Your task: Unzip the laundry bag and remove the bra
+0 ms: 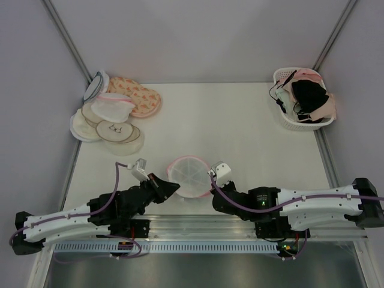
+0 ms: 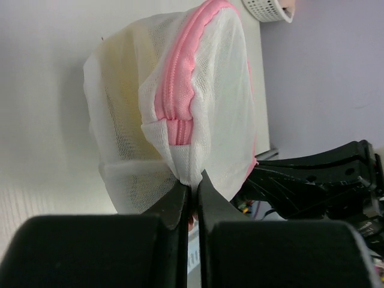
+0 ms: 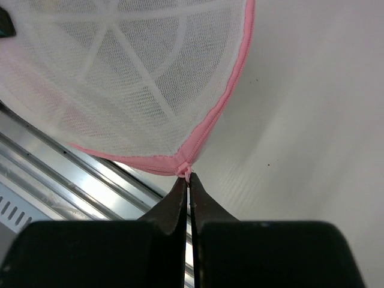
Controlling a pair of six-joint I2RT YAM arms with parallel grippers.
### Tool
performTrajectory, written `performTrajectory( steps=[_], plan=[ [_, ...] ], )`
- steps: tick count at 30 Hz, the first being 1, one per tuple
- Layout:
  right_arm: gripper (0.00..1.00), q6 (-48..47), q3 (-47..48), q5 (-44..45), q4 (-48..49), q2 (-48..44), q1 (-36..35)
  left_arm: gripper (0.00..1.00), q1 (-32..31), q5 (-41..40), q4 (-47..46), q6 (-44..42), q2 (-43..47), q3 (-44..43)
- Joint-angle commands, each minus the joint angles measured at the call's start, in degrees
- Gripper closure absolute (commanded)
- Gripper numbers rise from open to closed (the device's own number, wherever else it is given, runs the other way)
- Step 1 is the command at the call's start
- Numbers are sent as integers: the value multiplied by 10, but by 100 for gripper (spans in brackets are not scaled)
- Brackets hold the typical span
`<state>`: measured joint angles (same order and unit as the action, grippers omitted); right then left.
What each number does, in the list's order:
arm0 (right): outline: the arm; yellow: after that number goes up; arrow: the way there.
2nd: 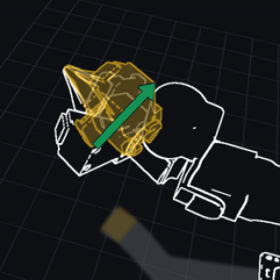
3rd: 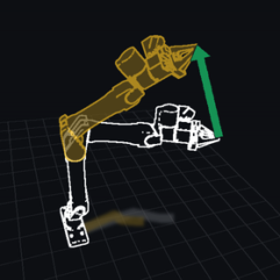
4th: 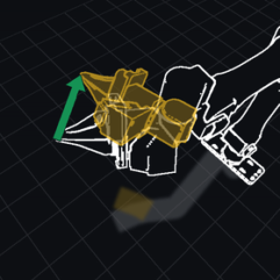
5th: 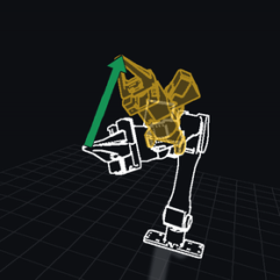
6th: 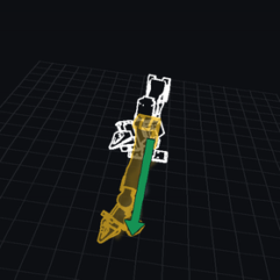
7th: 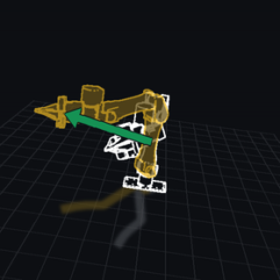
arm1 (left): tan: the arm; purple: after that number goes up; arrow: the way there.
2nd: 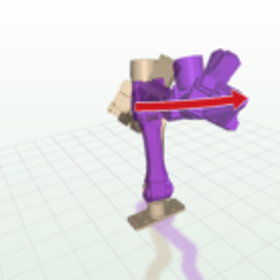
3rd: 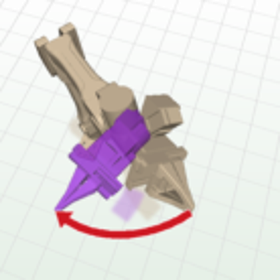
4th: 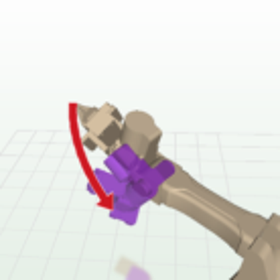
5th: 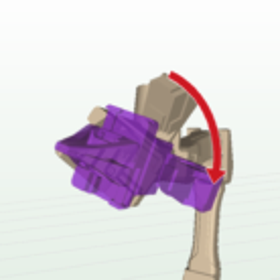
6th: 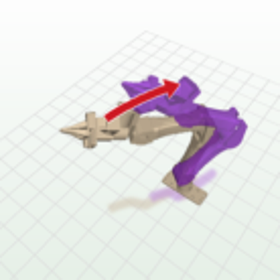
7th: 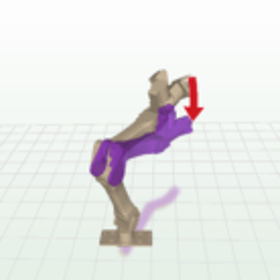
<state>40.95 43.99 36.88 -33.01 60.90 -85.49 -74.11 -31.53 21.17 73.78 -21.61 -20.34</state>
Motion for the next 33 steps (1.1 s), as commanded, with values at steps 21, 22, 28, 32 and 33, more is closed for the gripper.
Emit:
performTrajectory(
  steps=[21,22,28,32,33],
  plan=[
    [99,41,-48,-12,-31,-79,4,98,229,295,-362,-224,-519,-225],
    [100,32,-52,-21,-17,-79,4,98,263,307,-379,-229,-534,-228],
    [100,23,-64,-39,46,-56,5,52,351,402,-373,-222,-624,-266],
    [100,22,-70,-36,80,-46,5,4,351,405,-358,-187,-579,-219],
    [100,22,-73,-34,87,-44,5,2,348,397,-341,-177,-562,-208]
  ],
)
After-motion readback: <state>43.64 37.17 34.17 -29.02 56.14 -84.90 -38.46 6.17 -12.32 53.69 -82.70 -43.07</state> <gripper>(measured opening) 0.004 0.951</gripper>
